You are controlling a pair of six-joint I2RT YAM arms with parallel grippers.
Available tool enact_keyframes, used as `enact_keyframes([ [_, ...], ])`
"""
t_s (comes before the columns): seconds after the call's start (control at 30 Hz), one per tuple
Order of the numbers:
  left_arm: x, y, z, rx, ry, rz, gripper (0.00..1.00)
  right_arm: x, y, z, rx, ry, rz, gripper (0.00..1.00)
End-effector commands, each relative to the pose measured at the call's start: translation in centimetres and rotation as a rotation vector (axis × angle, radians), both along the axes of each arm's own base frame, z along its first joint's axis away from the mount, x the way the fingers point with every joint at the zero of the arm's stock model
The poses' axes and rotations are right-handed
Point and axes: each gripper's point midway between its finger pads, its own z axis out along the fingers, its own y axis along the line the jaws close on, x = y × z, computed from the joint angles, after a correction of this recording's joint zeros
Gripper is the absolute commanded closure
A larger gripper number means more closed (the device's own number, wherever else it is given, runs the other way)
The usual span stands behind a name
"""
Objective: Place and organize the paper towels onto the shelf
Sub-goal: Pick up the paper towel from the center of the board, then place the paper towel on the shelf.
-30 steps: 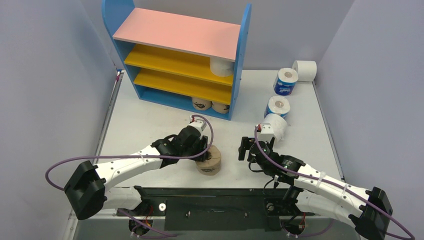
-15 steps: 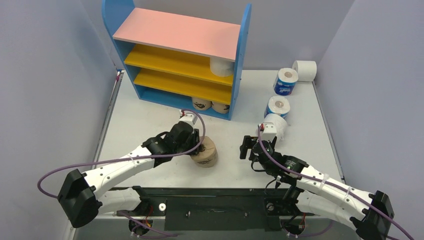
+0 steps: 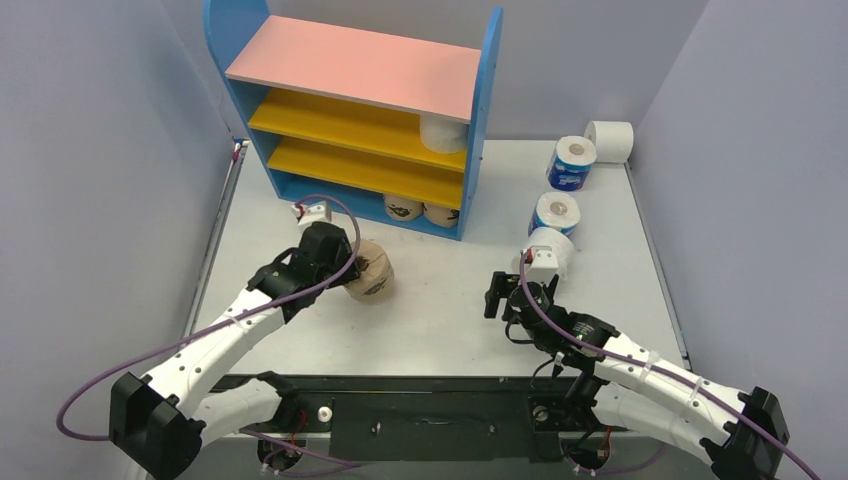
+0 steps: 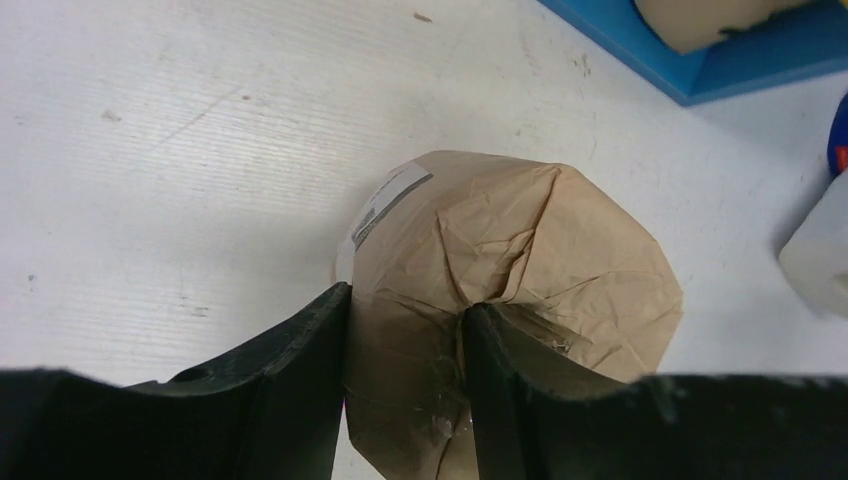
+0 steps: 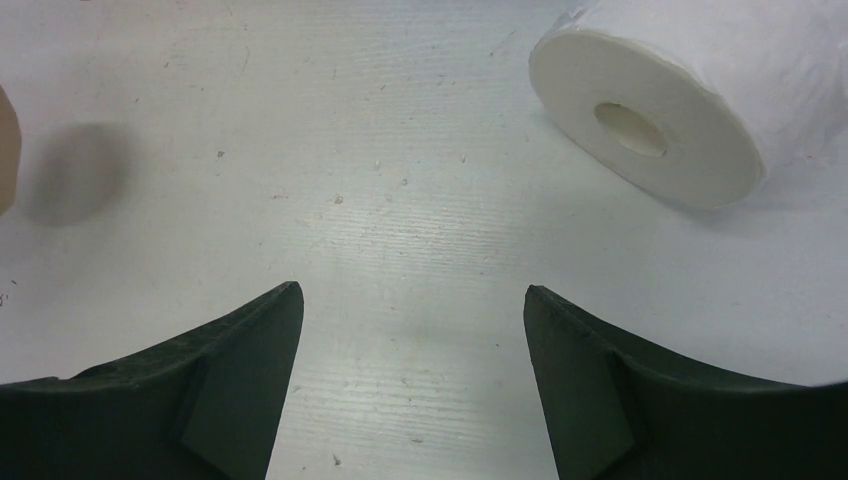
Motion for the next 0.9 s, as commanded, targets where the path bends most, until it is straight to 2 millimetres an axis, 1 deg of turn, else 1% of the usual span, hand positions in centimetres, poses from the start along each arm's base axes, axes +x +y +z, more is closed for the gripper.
enact_keyframes([
  [0.0, 2.3, 2.1, 3.8, -0.046, -0.089, 0.182, 0.58, 1.1, -0.2, 0.7, 0.011, -0.053, -0.034, 0.24],
  [0.1, 3.1, 3.0, 4.0, -0.07, -0.093, 0.229, 0.6, 1.4, -0.1, 0.8, 0.021, -0.064, -0.045, 0.24],
  [0.23, 4.2, 3.7, 4.1, -0.119, -0.092, 0.271, 0.61, 1.6, -0.1, 0.8, 0.021, -0.07, -0.051, 0.24],
  [0.53, 7.5, 5.9, 3.3, -0.201, -0.086, 0.417, 0.65, 1.6, -0.3, 0.3, 0.002, -0.066, -0.053, 0.24],
  [0.57, 7.8, 6.0, 2.9, -0.203, -0.075, 0.432, 0.65, 1.6, -0.3, 0.3, 0.003, -0.065, -0.052, 0.24],
  [0.63, 8.9, 6.3, 3.1, -0.216, -0.084, 0.462, 0.65, 1.5, -0.2, 0.3, 0.006, -0.065, -0.049, 0.25],
  [0.67, 9.3, 6.3, 2.7, -0.212, -0.075, 0.47, 0.65, 1.5, -0.3, 0.3, 0.005, -0.064, -0.048, 0.25],
  [0.73, 10.4, 6.4, 2.7, -0.219, -0.082, 0.491, 0.66, 1.4, -0.3, 0.3, 0.006, -0.066, -0.049, 0.25],
  [0.77, 11.1, 6.4, 3.1, -0.227, -0.098, 0.499, 0.66, 1.4, -0.4, 0.4, 0.006, -0.068, -0.051, 0.25],
  [0.8, 11.6, 6.4, 2.7, -0.223, -0.09, 0.509, 0.66, 1.4, -0.5, 0.3, 0.003, -0.067, -0.052, 0.25],
  [0.83, 12.2, 6.3, 3.3, -0.231, -0.106, 0.512, 0.66, 1.4, -0.5, 0.4, 0.003, -0.069, -0.053, 0.25],
  [0.87, 12.7, 6.3, 2.6, -0.222, -0.091, 0.521, 0.66, 1.4, -0.5, 0.4, 0.004, -0.071, -0.053, 0.25],
])
